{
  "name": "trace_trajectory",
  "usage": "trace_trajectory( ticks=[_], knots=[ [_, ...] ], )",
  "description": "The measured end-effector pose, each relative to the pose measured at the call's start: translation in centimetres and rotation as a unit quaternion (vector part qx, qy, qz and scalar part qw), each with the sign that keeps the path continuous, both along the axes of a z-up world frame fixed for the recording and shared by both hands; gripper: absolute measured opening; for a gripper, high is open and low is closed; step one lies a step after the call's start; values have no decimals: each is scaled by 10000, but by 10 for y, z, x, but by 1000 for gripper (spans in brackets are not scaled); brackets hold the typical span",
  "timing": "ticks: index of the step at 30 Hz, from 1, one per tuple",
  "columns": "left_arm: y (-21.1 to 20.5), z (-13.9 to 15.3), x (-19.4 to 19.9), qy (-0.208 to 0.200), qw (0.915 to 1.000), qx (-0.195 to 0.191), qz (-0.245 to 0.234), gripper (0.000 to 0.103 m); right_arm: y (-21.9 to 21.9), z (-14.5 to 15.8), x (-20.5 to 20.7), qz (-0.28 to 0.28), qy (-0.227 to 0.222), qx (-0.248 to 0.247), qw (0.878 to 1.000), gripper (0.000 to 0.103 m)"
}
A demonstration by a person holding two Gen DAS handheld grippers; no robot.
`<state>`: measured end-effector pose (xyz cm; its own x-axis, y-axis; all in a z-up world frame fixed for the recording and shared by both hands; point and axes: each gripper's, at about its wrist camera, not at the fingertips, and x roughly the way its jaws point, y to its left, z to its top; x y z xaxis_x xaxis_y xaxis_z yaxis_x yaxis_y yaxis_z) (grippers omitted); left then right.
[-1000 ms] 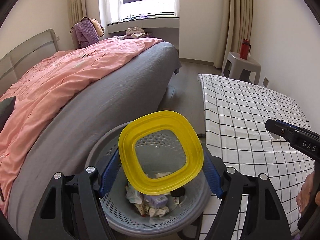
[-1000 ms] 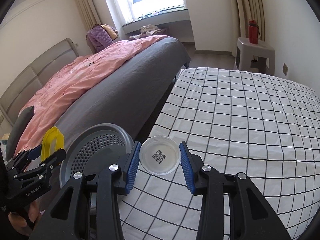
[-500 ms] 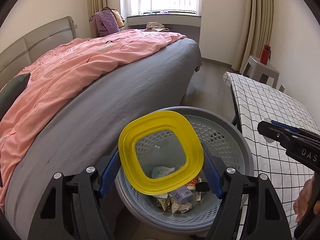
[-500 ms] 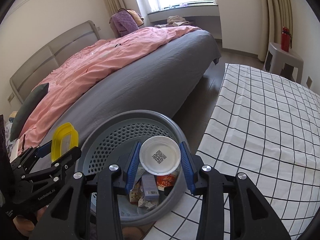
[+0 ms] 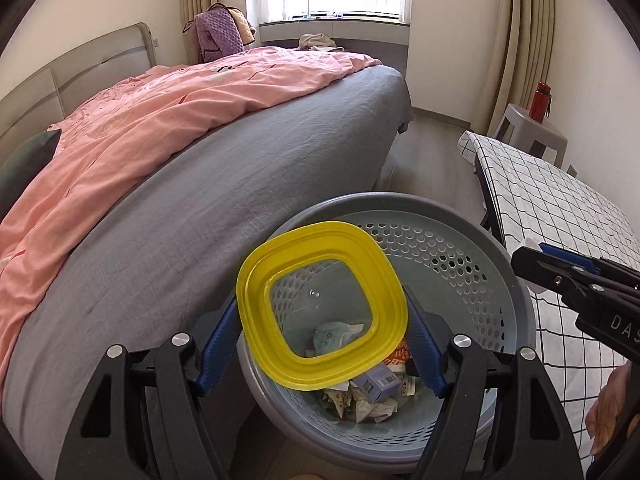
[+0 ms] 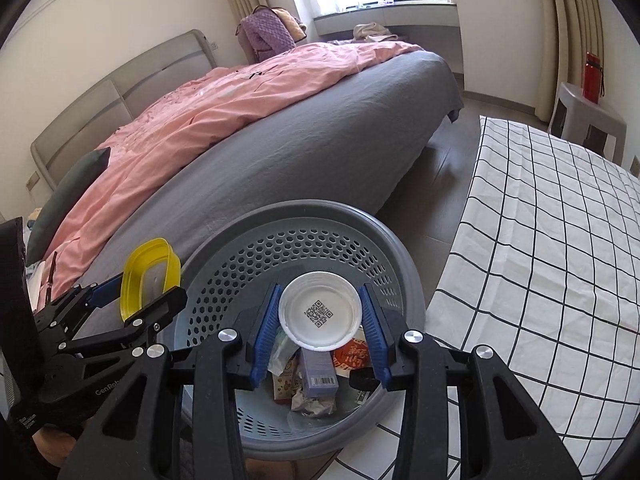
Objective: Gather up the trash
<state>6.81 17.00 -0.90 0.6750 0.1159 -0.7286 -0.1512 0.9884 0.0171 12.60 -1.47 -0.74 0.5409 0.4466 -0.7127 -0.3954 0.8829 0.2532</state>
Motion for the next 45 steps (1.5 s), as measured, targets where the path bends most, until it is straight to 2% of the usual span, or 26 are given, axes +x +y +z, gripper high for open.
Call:
trace_trajectory(
  ticks=[9,13,14,22,45],
  knots=[
    [0,1,2,-48,10000,-21,39,73,6,-4,-3,99,-41,-32,9999,40],
    [-1,2,3,-78,9999,-8,106,74,2,1,-5,82,-147,95,9998,65],
    [-1,2,2,-78,9999,-1,127,76,0,2,-6,58,-175,110,9998,66],
    [-2,4,1,-103,9997,36,228,82,-7,2,-5,-26,-149,71,9999,66],
    [0,4,0,-120,9989,95,443,85,-8,-4,-7,-104,-144,-68,9998,66]
  ],
)
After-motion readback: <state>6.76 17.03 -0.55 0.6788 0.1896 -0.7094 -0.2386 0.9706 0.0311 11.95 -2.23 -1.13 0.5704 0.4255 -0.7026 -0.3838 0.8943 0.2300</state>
